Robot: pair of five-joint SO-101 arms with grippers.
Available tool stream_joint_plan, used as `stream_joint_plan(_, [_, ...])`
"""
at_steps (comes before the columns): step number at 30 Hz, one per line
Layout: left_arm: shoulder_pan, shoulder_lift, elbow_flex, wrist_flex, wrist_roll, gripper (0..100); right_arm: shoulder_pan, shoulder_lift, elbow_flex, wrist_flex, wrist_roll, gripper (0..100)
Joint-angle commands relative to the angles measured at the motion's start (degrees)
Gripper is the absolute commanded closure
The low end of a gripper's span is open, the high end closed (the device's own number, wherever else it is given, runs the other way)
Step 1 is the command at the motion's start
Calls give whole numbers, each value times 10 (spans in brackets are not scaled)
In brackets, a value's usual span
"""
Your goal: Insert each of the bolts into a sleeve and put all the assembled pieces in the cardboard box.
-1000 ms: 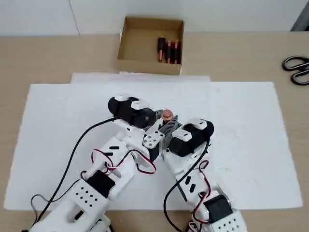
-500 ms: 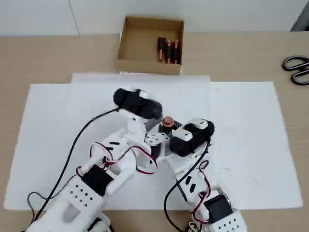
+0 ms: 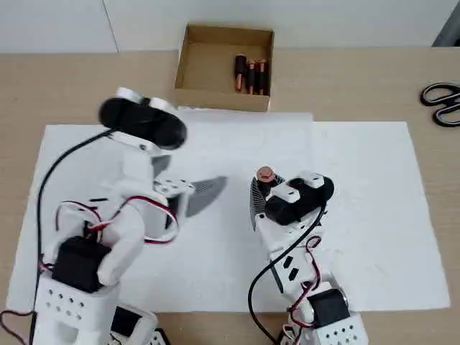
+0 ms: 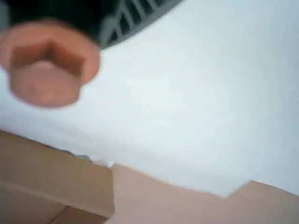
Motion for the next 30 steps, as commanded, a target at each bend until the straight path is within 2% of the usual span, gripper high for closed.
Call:
stream_joint_plan(1, [-113, 0, -19, -6, -14, 665, 36, -9, 4, 16, 4, 995])
stream_joint_plan(5, [-267, 0, 60, -25, -67, 664, 72, -9, 4, 28, 4, 995])
stream_joint_plan(7, [-329, 0, 95, -26, -101, 664, 92, -9, -9, 0, 8, 995])
stream_joint_plan(10, [-393, 0, 130, -25, -115, 664, 105, -7, -101, -31, 45, 995])
stream_joint_plan(12, [-421, -4, 146, -22, -113, 664, 82, 15, -184, -20, 91, 995])
stream_joint_plan(16, [-433, -4, 154, 10, -112, 664, 77, 167, -357, -26, 114, 995])
stream_joint_plan(23, [-433, -4, 153, 16, -80, 664, 104, 567, -695, -136, 118, 995])
stream_joint_plan(30, [-433, -4, 190, 16, -80, 664, 101, 939, -1021, -144, 115, 995])
